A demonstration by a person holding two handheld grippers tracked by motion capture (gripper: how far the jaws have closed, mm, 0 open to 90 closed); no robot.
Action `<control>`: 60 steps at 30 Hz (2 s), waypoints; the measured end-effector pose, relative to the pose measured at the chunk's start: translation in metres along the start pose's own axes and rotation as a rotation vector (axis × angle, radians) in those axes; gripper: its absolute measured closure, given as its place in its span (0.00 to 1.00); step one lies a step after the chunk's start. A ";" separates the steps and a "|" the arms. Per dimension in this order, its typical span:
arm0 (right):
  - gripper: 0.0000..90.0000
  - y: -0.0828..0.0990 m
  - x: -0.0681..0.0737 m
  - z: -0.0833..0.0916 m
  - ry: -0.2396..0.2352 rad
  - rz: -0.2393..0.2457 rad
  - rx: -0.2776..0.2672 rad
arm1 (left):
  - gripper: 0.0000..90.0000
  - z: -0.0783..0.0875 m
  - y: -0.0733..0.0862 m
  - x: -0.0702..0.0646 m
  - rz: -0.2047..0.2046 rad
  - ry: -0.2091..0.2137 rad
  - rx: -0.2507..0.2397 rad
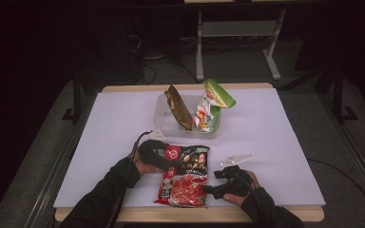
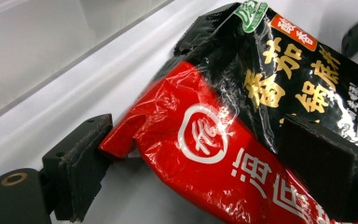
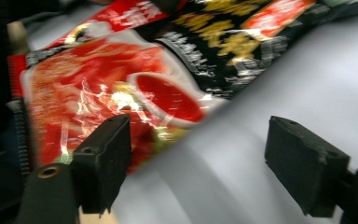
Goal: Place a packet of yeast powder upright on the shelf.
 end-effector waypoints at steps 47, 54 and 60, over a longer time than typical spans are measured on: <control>0.77 -0.004 0.014 -0.015 0.083 0.095 -0.119 | 0.38 0.010 0.005 0.005 0.073 0.025 -0.077; 0.77 -0.005 0.012 -0.013 0.081 0.103 -0.134 | 0.76 0.025 0.007 0.010 0.074 0.017 -0.179; 0.77 -0.008 0.007 -0.008 0.096 0.097 -0.171 | 0.87 0.041 -0.003 0.000 -0.002 -0.017 -0.281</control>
Point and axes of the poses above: each handheld gripper's, and its own axes: z roughly backward along the jaws, y roughly out of its underside, x roughly to its left, the point moved 2 cm from there along -z, roughly forward along the jaws, and after that the axes turned 4 degrees about y, right-handed, at the moved point
